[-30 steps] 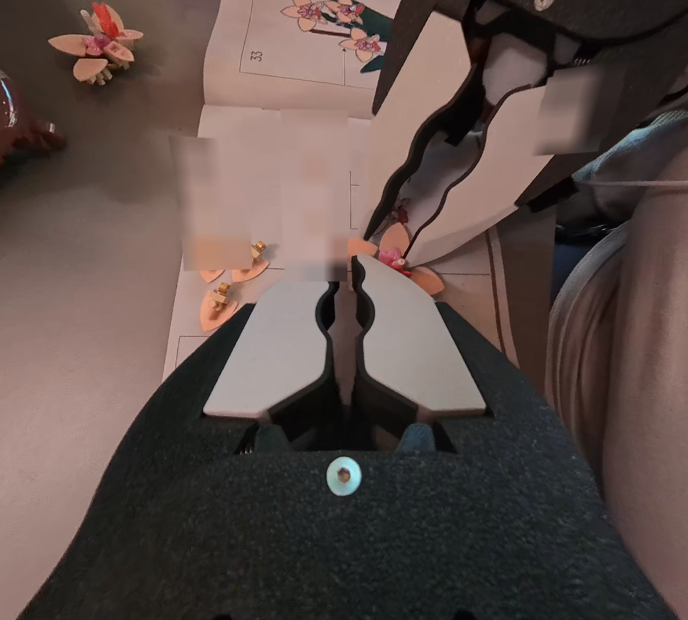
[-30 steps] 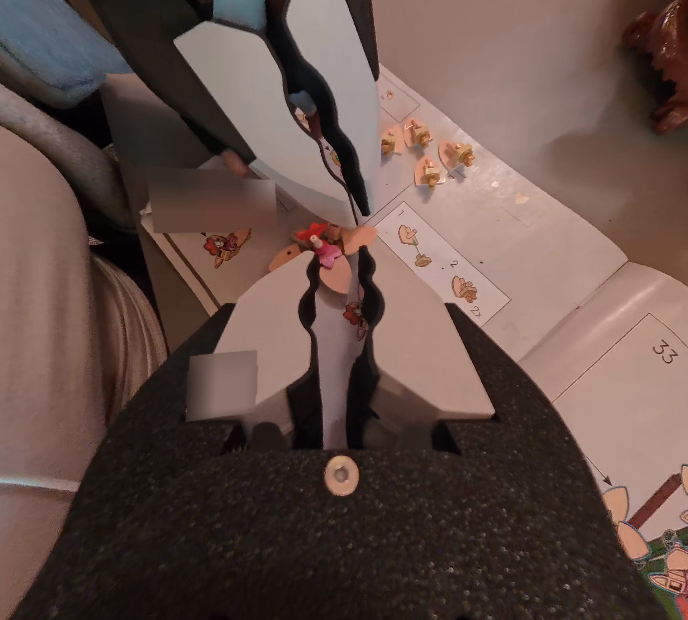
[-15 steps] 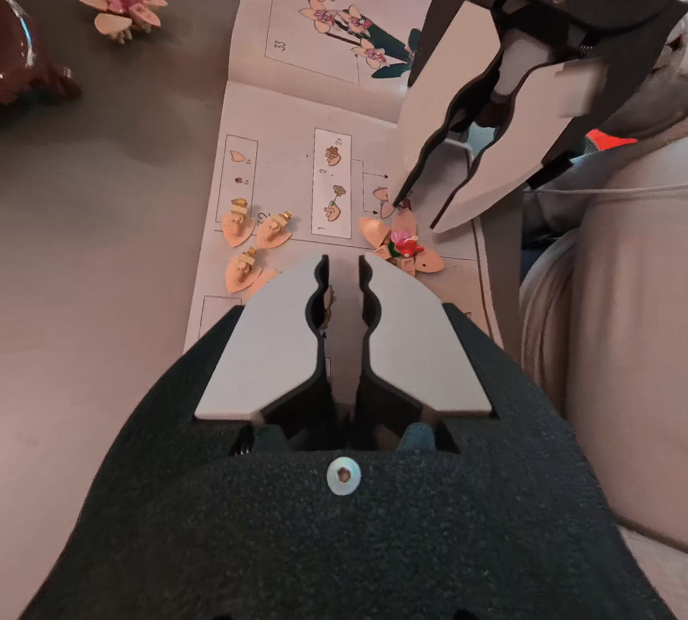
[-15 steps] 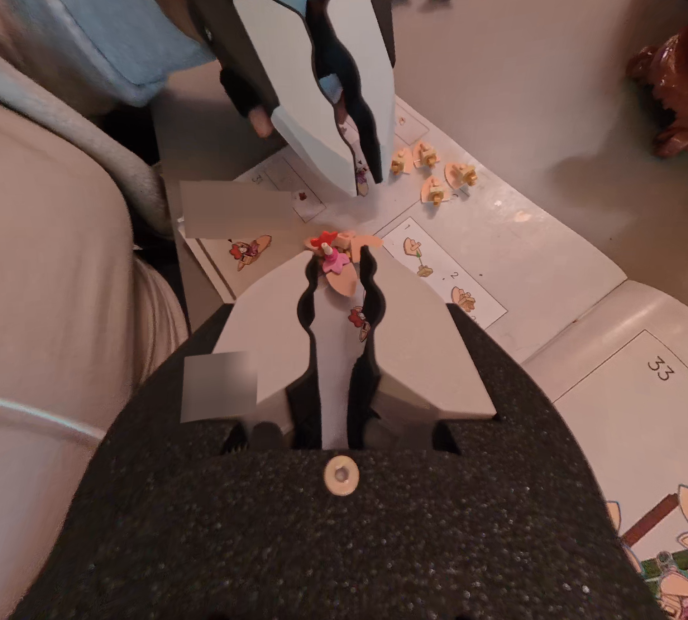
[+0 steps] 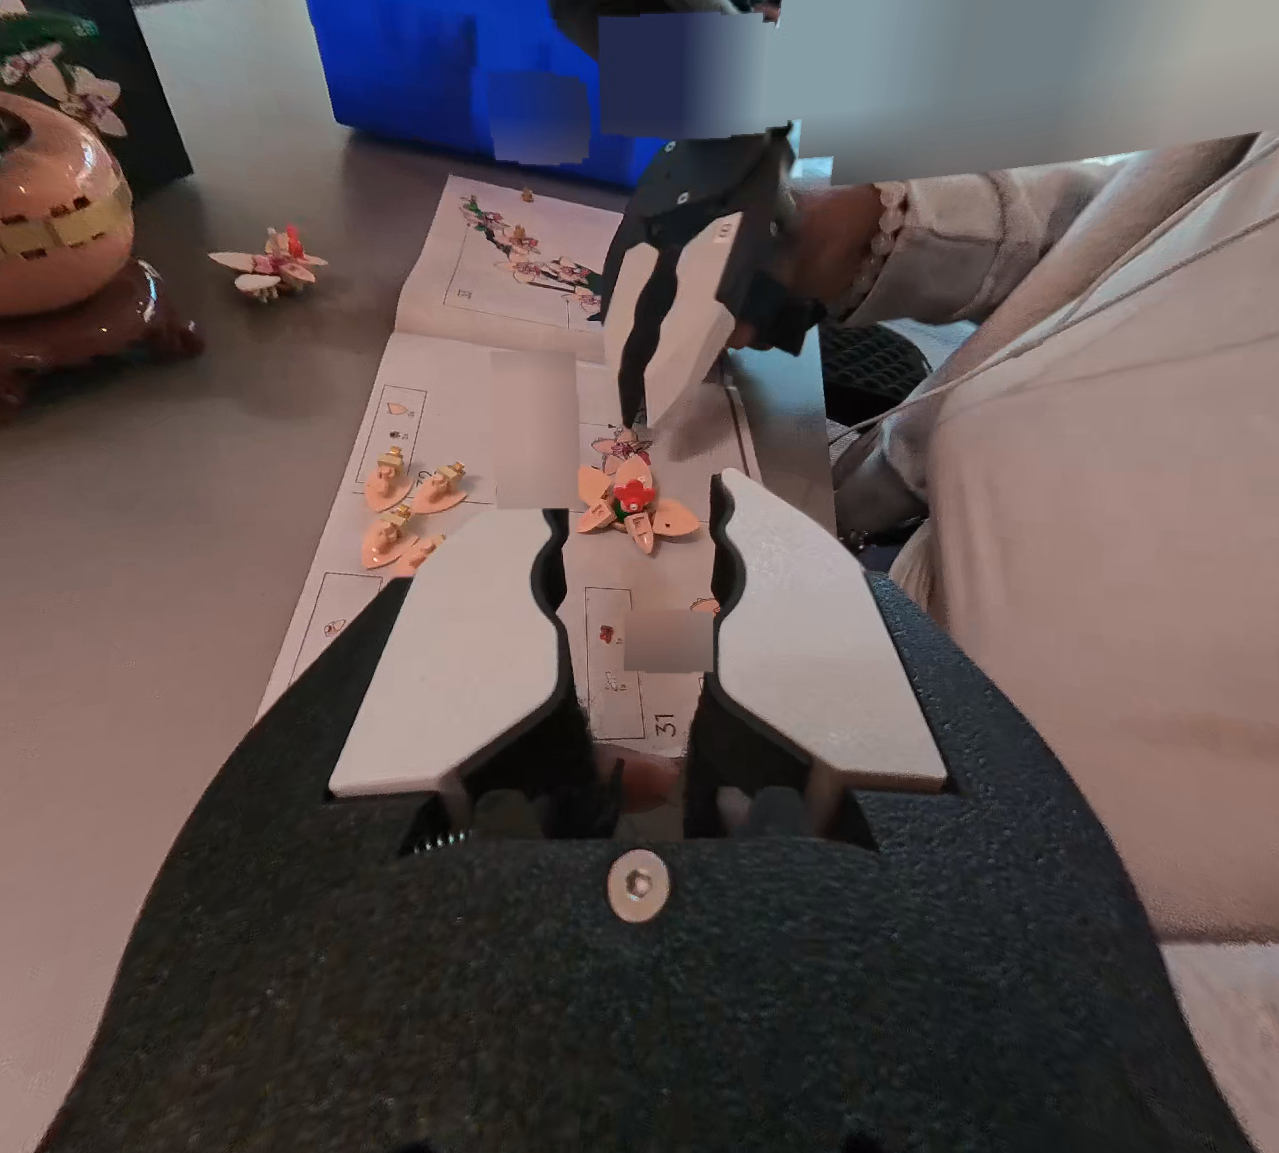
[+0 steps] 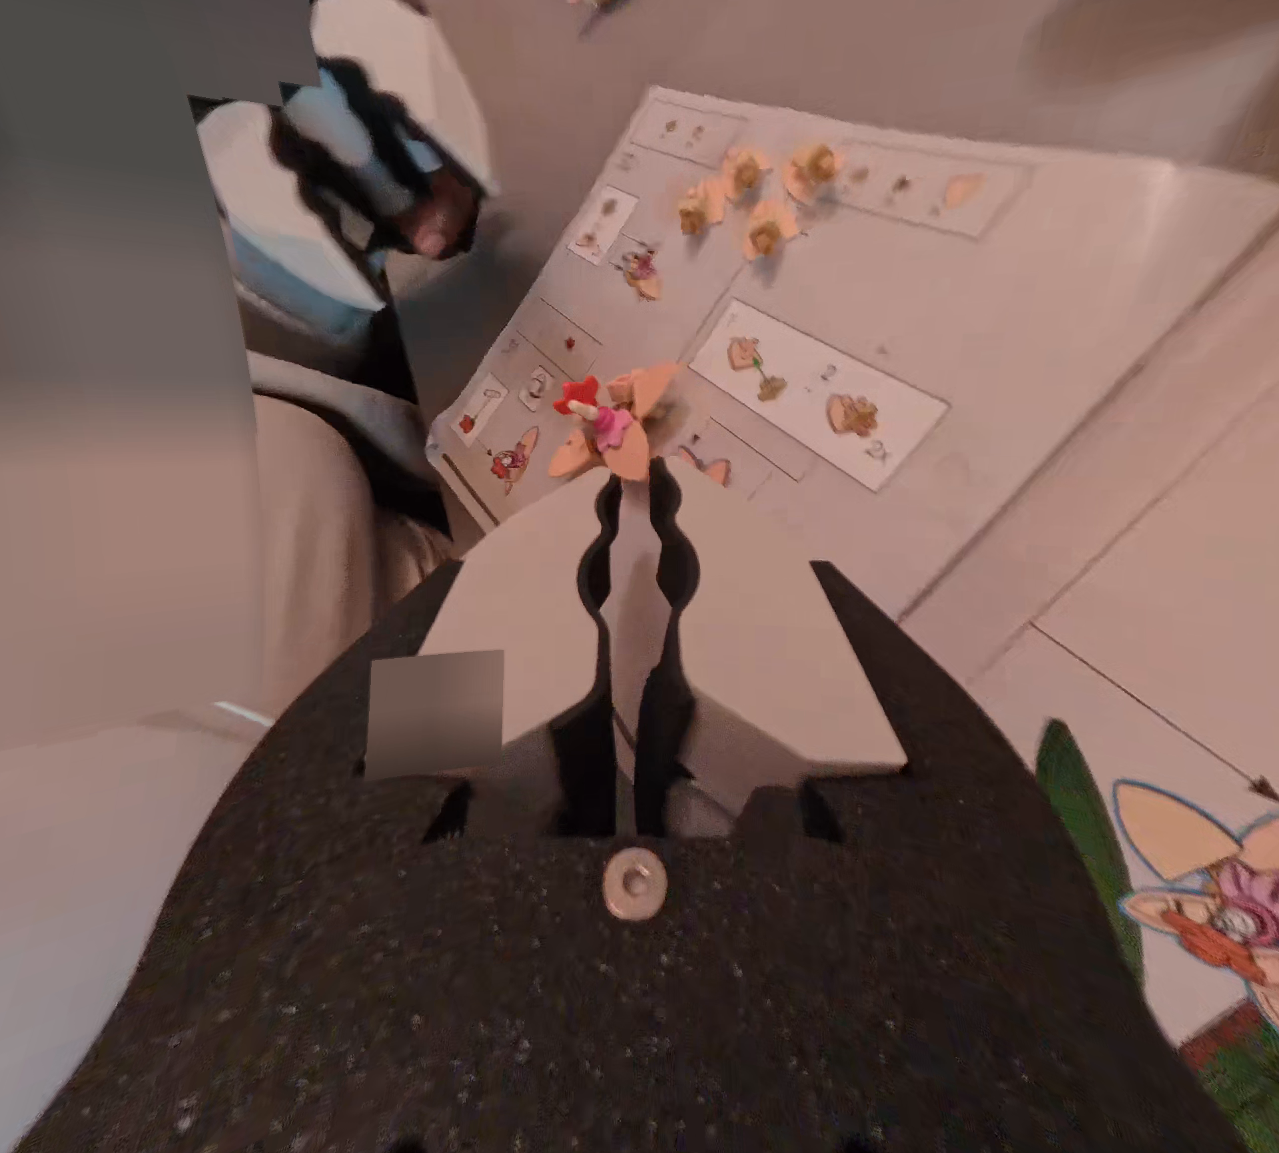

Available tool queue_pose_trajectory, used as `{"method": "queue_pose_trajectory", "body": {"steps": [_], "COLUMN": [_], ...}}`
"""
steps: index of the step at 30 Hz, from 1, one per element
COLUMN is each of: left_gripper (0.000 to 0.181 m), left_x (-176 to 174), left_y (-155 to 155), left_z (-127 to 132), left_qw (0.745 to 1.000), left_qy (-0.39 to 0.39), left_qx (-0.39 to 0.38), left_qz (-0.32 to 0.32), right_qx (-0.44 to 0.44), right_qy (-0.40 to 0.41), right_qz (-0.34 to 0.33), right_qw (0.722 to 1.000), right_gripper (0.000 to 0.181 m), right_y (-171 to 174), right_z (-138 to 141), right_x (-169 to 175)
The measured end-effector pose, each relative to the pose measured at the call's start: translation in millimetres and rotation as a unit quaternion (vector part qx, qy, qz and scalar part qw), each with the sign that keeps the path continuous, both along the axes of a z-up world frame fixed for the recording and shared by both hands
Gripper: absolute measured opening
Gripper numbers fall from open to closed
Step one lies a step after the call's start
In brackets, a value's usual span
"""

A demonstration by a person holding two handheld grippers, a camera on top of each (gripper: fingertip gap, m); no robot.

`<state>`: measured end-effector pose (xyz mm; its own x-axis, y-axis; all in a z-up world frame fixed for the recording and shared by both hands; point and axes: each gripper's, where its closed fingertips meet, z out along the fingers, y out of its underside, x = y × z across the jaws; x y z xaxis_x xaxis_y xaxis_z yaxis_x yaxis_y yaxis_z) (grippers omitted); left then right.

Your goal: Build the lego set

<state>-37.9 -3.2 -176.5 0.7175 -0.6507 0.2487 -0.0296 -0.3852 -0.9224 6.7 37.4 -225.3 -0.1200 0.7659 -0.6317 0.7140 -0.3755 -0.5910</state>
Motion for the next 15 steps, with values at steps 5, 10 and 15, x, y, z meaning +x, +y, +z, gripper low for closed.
{"method": "queue_pose_trajectory", "body": {"steps": [5,10,15], "left_gripper": [0.027,0.018,0.012], "left_x": [11,26,28], "left_y": [-3,0,1], "left_z": [-24,-42,-60], "left_qw": [0.998,0.990,0.980], "left_qy": [0.066,0.130,0.166], "left_qx": [-0.024,-0.054,-0.103], "left_qz": [0.006,-0.023,-0.030], "right_qx": [-0.063,-0.085,-0.122], "right_qy": [-0.074,-0.126,-0.141], "right_qz": [0.018,0.038,0.061], "right_qw": [0.995,0.988,0.981], "right_gripper": [0.019,0.018,0.015], "right_y": [-4,-7,-19], "right_z": [-7,-10,-10], "right_x": [-2,-7,-11]}}
